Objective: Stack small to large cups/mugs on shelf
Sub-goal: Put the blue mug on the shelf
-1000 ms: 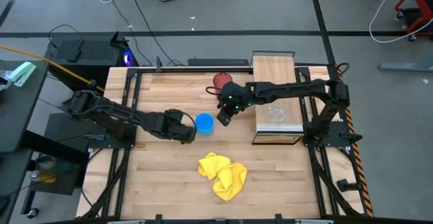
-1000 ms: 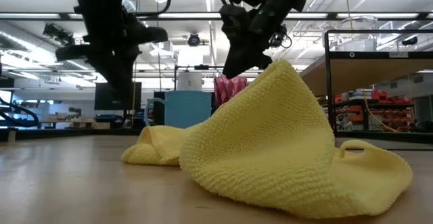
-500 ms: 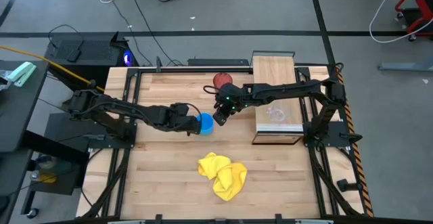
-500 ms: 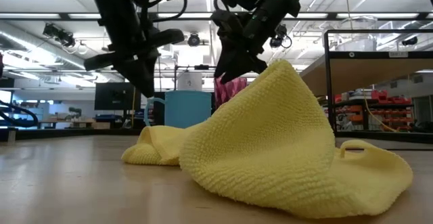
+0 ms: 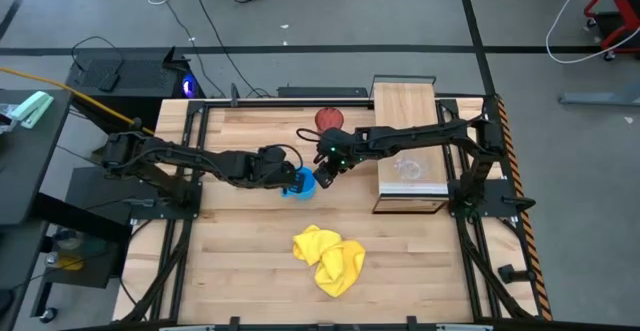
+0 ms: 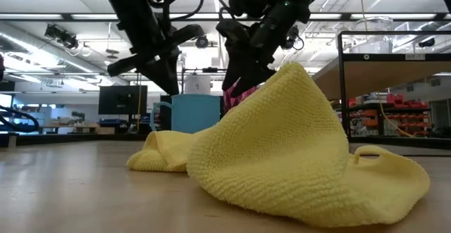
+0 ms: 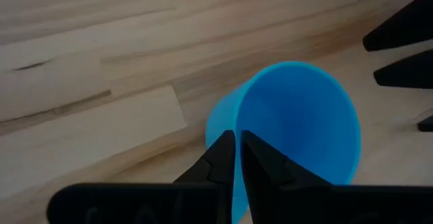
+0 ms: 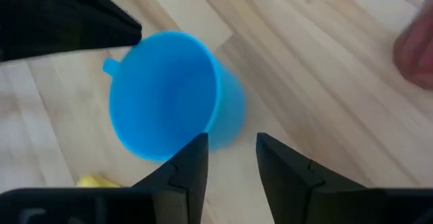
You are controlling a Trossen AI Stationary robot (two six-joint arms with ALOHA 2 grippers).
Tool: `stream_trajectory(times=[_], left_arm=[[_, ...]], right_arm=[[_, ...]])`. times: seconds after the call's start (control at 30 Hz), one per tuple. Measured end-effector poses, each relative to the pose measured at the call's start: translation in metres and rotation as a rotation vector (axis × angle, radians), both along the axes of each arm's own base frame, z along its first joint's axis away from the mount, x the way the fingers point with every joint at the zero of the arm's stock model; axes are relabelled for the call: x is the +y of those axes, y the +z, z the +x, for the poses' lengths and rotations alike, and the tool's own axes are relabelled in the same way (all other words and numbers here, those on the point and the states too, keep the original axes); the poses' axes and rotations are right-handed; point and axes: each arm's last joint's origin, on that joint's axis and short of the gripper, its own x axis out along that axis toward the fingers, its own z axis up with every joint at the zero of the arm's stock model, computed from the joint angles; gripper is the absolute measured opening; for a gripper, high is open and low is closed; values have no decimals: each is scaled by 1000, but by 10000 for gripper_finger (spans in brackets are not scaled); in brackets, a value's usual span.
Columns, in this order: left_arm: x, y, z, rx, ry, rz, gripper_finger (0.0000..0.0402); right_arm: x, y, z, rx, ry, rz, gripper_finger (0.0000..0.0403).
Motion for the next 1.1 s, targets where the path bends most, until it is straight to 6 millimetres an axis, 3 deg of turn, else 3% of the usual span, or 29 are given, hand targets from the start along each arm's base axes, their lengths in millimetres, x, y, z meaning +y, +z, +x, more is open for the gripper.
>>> stream_trajectory(times=[0.37,1.1], left_arm=[[-1,-22,13,46,-58,-26,32],[2,-17,20,-26,-71,-5,32]], right_arm=[[2,1,2,-18,-11,0,133],[2,1,1,-10,-11,2,132]])
